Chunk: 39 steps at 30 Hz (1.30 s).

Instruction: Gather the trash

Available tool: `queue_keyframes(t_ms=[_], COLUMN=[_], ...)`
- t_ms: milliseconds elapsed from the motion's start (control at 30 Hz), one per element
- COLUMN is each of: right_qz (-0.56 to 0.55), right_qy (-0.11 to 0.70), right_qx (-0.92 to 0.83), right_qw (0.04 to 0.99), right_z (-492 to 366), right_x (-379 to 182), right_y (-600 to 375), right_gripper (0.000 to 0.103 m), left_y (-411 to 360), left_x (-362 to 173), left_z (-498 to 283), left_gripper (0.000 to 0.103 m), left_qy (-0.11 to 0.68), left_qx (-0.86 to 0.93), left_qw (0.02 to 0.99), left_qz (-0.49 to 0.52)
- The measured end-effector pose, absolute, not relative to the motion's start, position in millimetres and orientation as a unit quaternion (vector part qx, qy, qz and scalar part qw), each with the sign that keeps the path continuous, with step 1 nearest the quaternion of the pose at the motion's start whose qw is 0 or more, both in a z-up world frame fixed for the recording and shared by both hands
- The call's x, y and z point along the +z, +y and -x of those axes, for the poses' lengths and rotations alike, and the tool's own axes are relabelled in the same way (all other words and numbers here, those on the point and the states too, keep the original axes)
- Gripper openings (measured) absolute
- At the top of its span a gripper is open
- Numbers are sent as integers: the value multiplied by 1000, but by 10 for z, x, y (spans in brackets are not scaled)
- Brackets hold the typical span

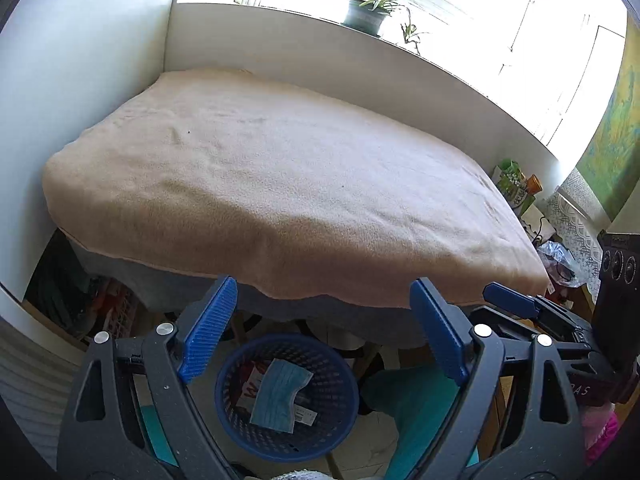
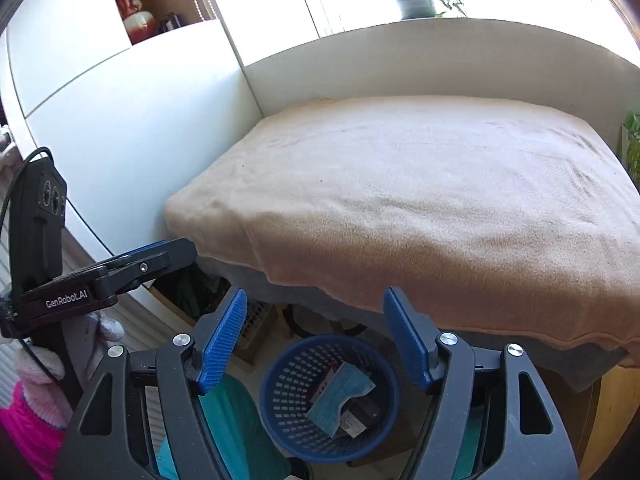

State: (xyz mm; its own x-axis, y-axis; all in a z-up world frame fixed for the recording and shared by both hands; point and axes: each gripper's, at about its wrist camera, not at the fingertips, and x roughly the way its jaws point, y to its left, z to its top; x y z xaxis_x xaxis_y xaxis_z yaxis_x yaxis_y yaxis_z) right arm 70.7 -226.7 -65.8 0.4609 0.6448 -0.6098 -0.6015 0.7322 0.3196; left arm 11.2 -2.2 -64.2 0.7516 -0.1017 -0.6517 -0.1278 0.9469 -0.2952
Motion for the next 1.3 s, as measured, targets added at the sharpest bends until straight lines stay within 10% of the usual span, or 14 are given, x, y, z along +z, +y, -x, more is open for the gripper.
queue_keyframes(t_ms=[1300], right_qz=[-91], right_qy=[315], right_qx=[348], right_qw=[878], right_z=[-790], right_x=[-133], right_y=[-2456], right_gripper=[83], left_y=[-229], left_x=[50], left_z=[41], left_gripper=[102], left_qy=[284], left_qx=[14], left_qw=[949], left_qz=[134])
